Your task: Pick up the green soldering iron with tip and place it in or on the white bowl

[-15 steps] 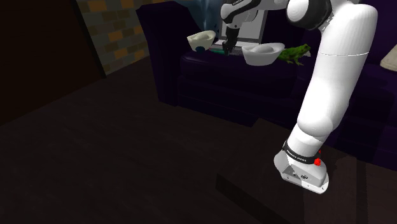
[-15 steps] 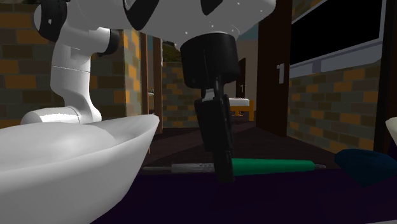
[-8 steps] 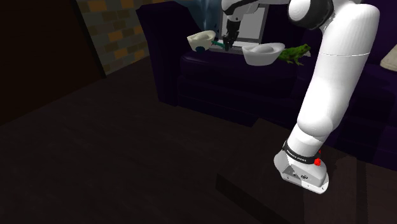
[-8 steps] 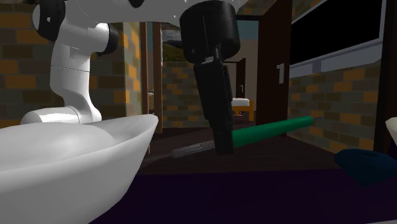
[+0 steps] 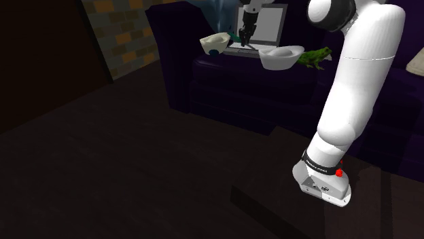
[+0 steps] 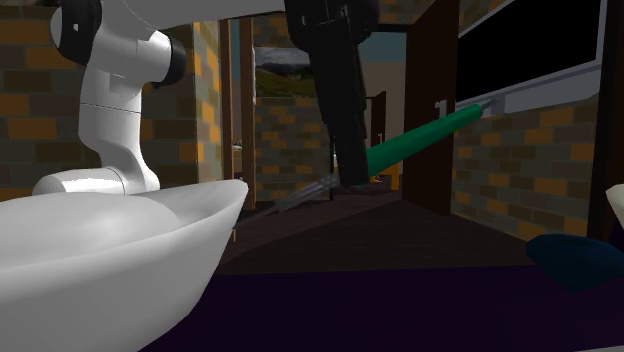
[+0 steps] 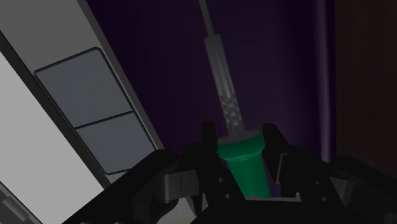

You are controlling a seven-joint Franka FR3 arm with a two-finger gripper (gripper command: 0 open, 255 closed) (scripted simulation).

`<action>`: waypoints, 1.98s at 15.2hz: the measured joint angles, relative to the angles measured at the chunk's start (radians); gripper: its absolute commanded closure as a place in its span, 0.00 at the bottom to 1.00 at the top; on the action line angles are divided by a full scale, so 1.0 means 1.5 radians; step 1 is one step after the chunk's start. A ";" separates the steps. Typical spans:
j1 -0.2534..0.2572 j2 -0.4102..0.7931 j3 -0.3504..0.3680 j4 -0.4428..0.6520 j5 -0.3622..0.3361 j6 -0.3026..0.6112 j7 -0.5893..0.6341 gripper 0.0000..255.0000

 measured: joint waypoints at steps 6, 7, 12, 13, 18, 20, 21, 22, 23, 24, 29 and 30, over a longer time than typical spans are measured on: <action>-0.004 0.007 -0.001 0.061 0.003 -0.054 -0.001 1.00; -0.005 0.007 -0.002 0.071 0.003 -0.065 -0.001 1.00; -0.013 0.026 -0.004 0.141 0.012 -0.117 -0.005 1.00; -0.013 0.027 -0.004 0.146 0.012 -0.122 -0.004 1.00; -0.020 -0.052 -0.018 0.060 -0.015 -0.108 -0.031 1.00; -0.021 -0.105 -0.024 -0.008 -0.036 -0.087 -0.041 1.00; -0.023 -0.128 -0.026 -0.035 -0.045 -0.081 -0.044 1.00; -0.026 -0.146 -0.029 -0.053 -0.052 -0.080 -0.051 1.00; -0.030 -0.164 -0.033 -0.069 -0.059 -0.081 -0.058 1.00; -0.035 -0.186 -0.036 -0.092 -0.068 -0.076 -0.065 1.00; -0.061 -0.275 -0.055 -0.178 -0.106 -0.070 -0.103 1.00; -0.064 -0.285 -0.058 -0.187 -0.110 -0.068 -0.107 1.00</action>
